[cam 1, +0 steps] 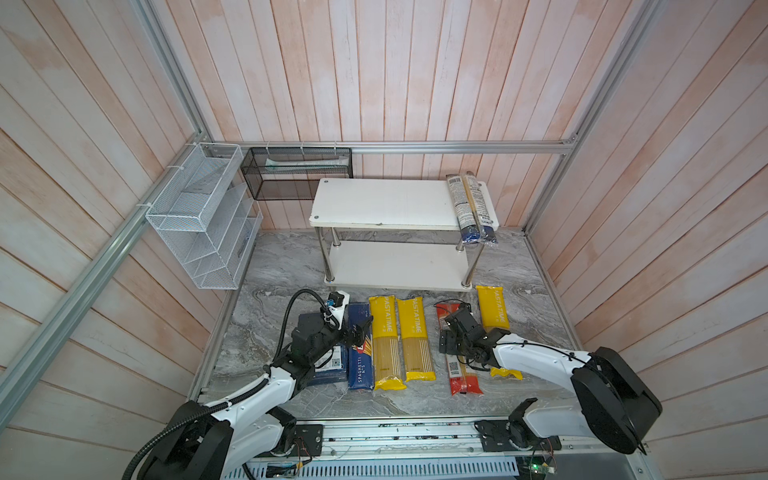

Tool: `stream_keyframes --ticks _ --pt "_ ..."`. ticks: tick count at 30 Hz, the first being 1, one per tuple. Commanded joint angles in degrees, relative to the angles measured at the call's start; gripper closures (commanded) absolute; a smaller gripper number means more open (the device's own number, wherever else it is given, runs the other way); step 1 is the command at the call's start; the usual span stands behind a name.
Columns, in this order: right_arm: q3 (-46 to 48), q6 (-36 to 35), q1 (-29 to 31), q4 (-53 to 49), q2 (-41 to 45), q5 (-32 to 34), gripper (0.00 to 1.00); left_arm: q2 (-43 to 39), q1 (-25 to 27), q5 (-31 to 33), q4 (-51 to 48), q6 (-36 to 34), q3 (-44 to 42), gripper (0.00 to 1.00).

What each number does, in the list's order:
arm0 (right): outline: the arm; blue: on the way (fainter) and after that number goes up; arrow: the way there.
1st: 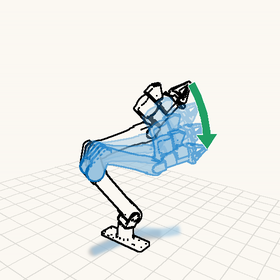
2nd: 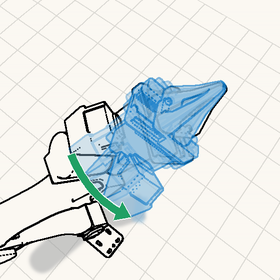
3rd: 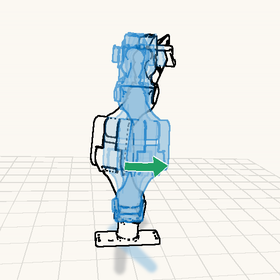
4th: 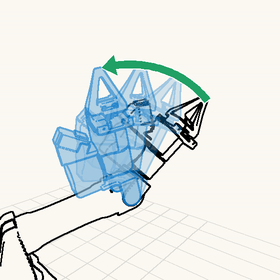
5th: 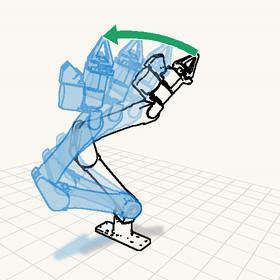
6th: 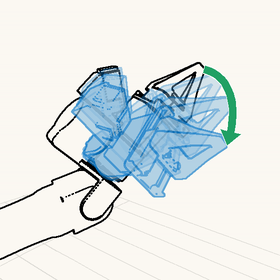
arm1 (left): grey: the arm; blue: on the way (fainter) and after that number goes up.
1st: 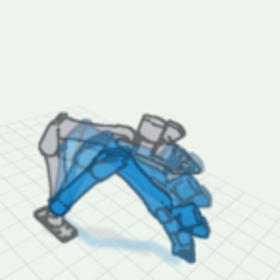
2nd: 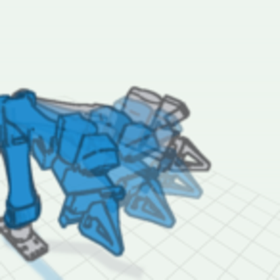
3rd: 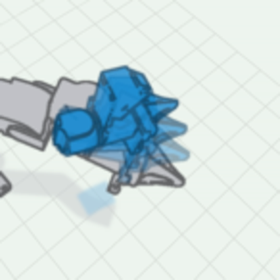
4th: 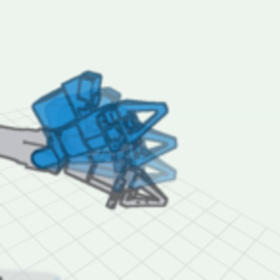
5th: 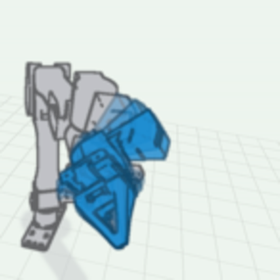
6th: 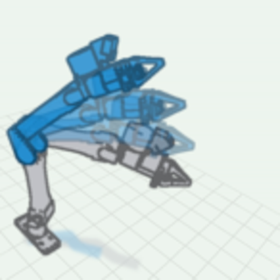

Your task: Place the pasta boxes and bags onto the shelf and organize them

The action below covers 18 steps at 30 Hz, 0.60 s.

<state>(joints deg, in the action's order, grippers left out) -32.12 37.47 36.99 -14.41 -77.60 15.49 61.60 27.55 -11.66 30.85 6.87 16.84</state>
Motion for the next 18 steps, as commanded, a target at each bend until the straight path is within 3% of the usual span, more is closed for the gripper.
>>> stream_keyframes --ticks 1,10,18 --pt "-3.0 0.0 0.2 -4.8 -0.7 1.0 0.04 0.3 0.3 0.0 0.9 -0.2 0.5 0.00" --pt "-3.0 -0.7 0.3 -9.1 0.2 -4.8 0.02 -0.3 0.3 0.1 0.8 -0.3 0.4 0.00" --pt "-2.3 0.2 0.8 -9.1 -2.9 -3.8 0.02 0.4 0.3 0.0 1.0 -0.3 0.5 0.00"
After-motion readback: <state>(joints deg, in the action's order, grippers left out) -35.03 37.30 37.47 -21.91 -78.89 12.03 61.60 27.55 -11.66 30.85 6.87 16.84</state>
